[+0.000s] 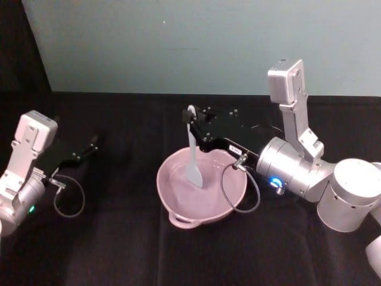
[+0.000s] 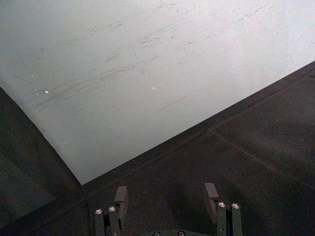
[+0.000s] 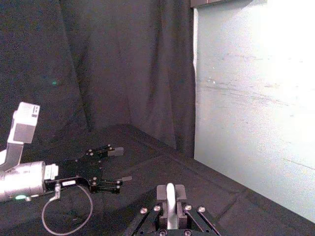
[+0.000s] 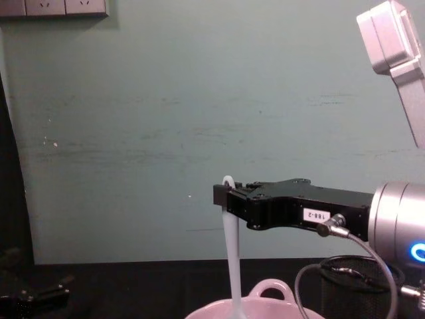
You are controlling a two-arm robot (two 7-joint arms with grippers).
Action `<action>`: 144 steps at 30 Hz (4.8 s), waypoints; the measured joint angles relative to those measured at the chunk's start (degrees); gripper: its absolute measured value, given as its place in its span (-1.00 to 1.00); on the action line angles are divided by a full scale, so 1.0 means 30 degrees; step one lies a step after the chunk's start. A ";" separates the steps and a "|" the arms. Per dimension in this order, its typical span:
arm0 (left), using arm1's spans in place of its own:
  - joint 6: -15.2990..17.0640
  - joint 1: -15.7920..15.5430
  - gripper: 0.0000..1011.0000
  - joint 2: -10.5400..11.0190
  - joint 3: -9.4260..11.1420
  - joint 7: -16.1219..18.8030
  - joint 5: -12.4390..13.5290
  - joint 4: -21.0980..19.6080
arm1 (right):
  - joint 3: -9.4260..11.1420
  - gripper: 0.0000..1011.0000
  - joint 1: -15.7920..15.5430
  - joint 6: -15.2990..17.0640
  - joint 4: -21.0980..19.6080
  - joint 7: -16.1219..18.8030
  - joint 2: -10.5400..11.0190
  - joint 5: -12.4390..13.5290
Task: Use the one hand to pick up the spoon and stir the clear water in the bowl.
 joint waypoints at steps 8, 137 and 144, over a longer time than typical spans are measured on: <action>0.0000 0.0001 1.00 -0.0001 0.0000 0.0000 0.0000 0.0000 | 0.0211 -0.78 -0.0287 -0.0094 -0.0226 -0.0018 -0.0325 -0.0478; 0.0000 0.0000 1.00 0.0000 0.0000 0.0000 0.0000 0.0000 | 0.1101 -0.78 -0.0746 -0.0642 0.1105 0.0188 -0.2577 -0.0658; 0.0001 0.0001 1.00 -0.0001 -0.0001 0.0000 0.0000 0.0000 | 0.1897 -0.78 -0.0474 -0.1314 0.2408 -0.0580 -0.2978 -0.0268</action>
